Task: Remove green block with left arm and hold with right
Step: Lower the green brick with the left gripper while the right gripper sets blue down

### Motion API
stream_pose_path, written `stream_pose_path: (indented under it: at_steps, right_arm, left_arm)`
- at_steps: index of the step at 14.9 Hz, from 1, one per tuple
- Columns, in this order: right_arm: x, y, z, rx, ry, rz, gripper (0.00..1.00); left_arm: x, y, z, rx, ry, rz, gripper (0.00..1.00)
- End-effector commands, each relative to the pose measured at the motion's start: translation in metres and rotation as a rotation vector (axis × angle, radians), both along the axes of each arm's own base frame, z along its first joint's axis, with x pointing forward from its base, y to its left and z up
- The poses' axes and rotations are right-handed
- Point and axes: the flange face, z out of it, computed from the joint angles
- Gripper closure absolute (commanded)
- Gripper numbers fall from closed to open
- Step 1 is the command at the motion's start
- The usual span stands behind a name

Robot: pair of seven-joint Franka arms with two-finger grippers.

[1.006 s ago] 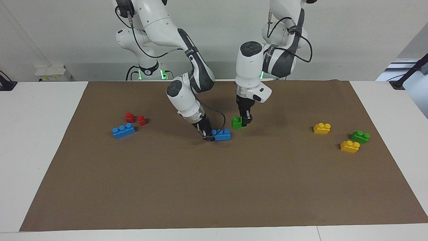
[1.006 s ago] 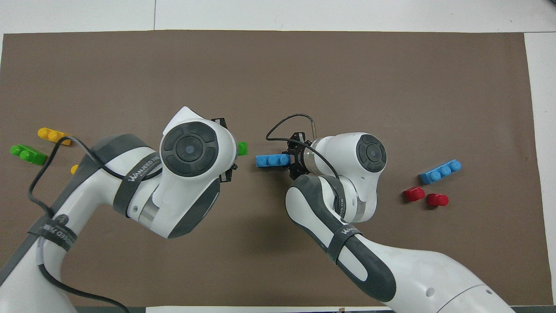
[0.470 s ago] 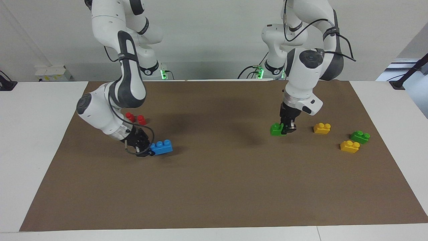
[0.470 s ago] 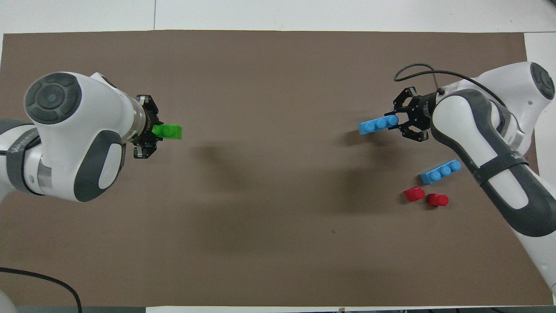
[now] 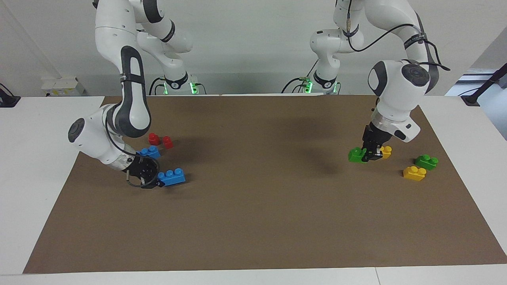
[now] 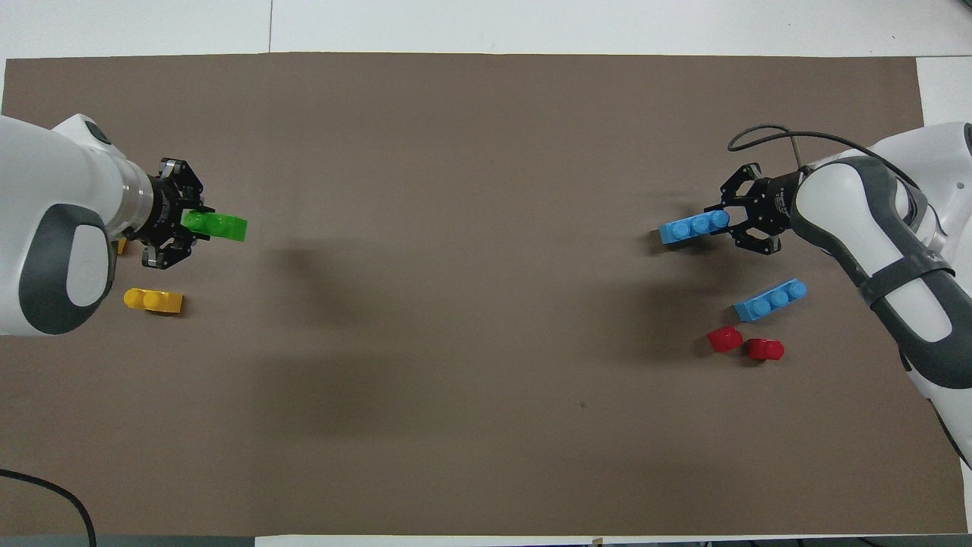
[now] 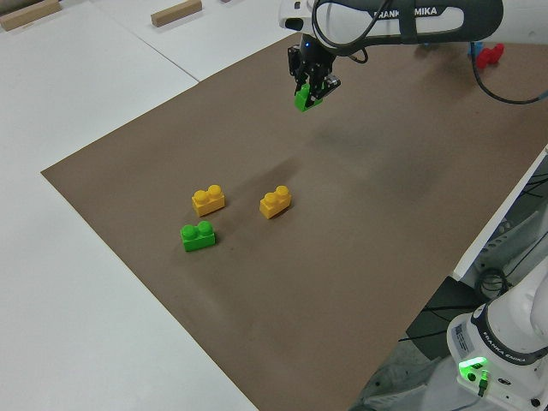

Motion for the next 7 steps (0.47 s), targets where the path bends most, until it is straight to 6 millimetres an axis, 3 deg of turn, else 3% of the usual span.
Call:
stream_pose_path:
  at_steps: [1, 4, 5, 6, 7]
  right_arm:
    - [-0.007, -0.021, -0.012, 0.003, -0.002, 0.027, 1.0]
    - [-0.009, -0.025, -0.014, 0.01, 0.012, 0.018, 1.0]
    - [-0.008, -0.024, -0.013, 0.009, 0.011, 0.021, 0.8]
    - [-0.007, -0.022, -0.012, 0.009, 0.009, 0.022, 0.31]
    - [-0.005, -0.019, -0.008, 0.008, 0.003, 0.026, 0.15]
  left_arm:
    - [0.007, 0.027, -0.018, -0.013, -0.011, -0.065, 1.0]
    - [0.016, 0.053, -0.035, -0.003, -0.038, -0.109, 1.0]
    - [0.019, 0.06, -0.042, 0.0, -0.042, -0.129, 1.0]
    - [0.022, 0.065, -0.048, 0.003, -0.048, -0.148, 1.0]
    - [0.024, 0.066, -0.054, 0.005, -0.053, -0.161, 1.0]
